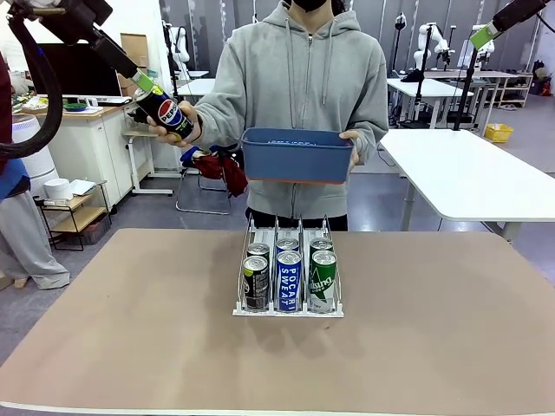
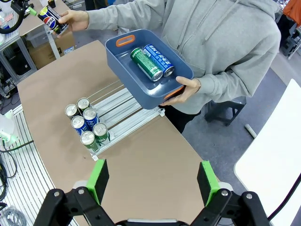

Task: Fill the beverage cans into the dispenser.
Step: Pick up the Pepsi coke handed by the human.

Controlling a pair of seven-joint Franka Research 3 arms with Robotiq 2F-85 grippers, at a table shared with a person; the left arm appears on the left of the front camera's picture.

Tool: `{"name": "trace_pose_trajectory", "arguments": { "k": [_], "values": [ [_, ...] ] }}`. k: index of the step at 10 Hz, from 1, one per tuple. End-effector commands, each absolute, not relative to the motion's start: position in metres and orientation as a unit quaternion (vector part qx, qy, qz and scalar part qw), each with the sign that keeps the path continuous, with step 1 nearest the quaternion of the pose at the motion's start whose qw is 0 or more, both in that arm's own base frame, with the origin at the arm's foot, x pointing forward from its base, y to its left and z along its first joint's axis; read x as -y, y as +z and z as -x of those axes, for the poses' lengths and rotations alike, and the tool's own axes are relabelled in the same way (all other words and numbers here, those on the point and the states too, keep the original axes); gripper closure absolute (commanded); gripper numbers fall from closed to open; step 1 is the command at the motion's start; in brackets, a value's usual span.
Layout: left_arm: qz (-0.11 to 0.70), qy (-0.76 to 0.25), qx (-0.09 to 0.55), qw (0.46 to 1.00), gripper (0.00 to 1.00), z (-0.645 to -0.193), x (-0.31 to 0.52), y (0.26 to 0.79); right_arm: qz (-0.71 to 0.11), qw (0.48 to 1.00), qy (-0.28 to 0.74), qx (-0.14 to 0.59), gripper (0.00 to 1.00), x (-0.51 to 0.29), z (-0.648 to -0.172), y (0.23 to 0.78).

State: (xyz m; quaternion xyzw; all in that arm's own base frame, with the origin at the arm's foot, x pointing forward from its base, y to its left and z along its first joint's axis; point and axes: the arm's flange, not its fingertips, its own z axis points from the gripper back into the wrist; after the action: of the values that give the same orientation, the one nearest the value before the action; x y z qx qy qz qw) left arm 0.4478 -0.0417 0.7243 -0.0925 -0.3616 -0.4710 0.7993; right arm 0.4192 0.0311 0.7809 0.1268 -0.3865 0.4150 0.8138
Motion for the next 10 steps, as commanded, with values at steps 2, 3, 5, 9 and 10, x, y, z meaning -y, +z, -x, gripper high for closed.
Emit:
{"name": "trace_pose_trajectory", "arguments": {
  "k": [2, 3, 5, 9, 10],
  "values": [
    [0.132, -0.484, 0.360, 0.787, 0.00, -0.456, 0.037, 0.712, -0.127, 0.814, 0.415, 0.387, 0.00, -0.031, -0.419, 0.781],
    [0.137, -0.482, 0.359, 0.787, 0.00, -0.455, 0.036, 0.710, -0.127, 0.814, 0.415, 0.387, 0.00, -0.031, -0.419, 0.781],
    [0.141, -0.482, 0.353, 0.790, 0.00, -0.460, 0.034, 0.702, -0.127, 0.814, 0.415, 0.387, 0.00, -0.031, -0.419, 0.781],
    [0.149, -0.476, 0.355, 0.791, 0.00, -0.462, 0.033, 0.695, -0.127, 0.814, 0.415, 0.387, 0.00, -0.031, -0.419, 0.781],
    [0.151, -0.475, 0.359, 0.789, 0.00, -0.464, 0.033, 0.695, -0.127, 0.814, 0.415, 0.387, 0.00, -0.031, -0.419, 0.781]
  ]
}}
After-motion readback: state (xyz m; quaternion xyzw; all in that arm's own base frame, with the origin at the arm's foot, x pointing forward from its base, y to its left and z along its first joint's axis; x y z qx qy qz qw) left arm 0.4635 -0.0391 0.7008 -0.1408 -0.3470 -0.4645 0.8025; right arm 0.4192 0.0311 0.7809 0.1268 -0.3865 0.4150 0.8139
